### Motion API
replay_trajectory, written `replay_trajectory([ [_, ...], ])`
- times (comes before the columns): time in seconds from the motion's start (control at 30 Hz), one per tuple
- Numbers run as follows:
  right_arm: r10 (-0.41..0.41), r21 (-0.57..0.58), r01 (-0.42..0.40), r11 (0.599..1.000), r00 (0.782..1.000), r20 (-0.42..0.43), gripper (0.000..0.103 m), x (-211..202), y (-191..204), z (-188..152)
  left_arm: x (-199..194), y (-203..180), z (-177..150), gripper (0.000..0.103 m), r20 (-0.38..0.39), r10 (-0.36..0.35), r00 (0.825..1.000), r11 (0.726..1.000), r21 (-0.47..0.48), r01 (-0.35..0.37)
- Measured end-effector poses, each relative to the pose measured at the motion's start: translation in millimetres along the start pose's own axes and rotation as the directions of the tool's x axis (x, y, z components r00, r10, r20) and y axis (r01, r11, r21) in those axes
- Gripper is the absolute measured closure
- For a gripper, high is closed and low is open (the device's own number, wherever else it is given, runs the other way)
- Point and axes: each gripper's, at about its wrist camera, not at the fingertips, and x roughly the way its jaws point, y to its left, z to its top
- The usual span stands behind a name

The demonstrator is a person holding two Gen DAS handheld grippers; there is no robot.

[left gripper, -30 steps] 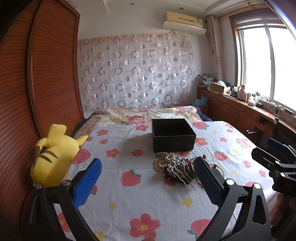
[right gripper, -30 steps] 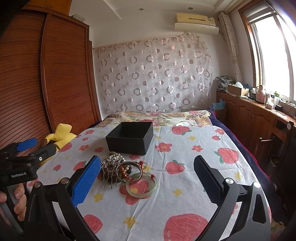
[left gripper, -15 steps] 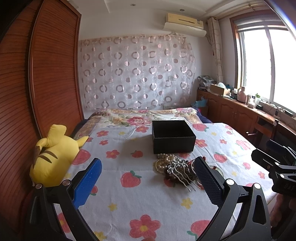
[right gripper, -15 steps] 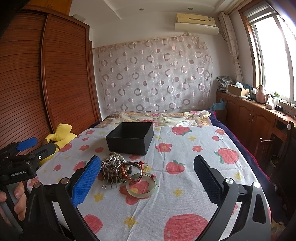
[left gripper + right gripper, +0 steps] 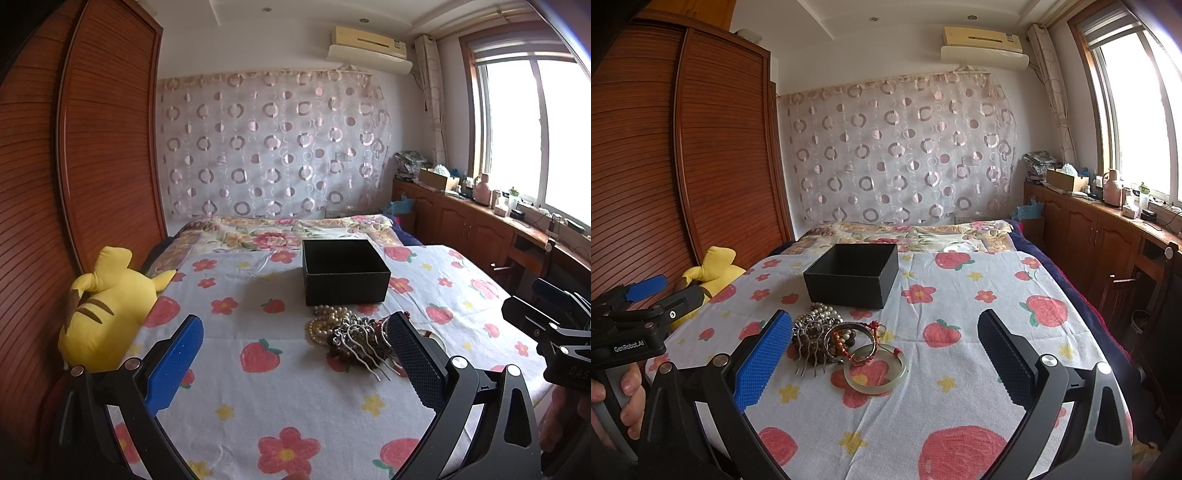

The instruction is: Organize jewelry

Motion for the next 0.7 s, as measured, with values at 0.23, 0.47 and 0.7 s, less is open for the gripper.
replay_trajectory([
  [0.23,0.0,-0.001,0.0,1.0,1.0,0.0,0.002,-0.7,0.3,-0.1,-0.2,0.3,-0.4,0.006,0.001,0.0,1.0,1.0,-0.001,0.0],
  [0.47,0.001,0.0,-0.001,1.0,1.0,0.0,0.002,-1.5,0.4,-0.1,-0.3,0.7,-0.4,0.006,0.001,0.0,1.0,1.0,-0.001,0.0],
  [0.7,0.003,-0.003,-0.003,1.0,1.0,0.002,0.002,-1.5,1.7,-0.4,-1.3,0.1,1.1,0.006,0.0,-0.001,1.0,1.0,-0.004,0.001],
])
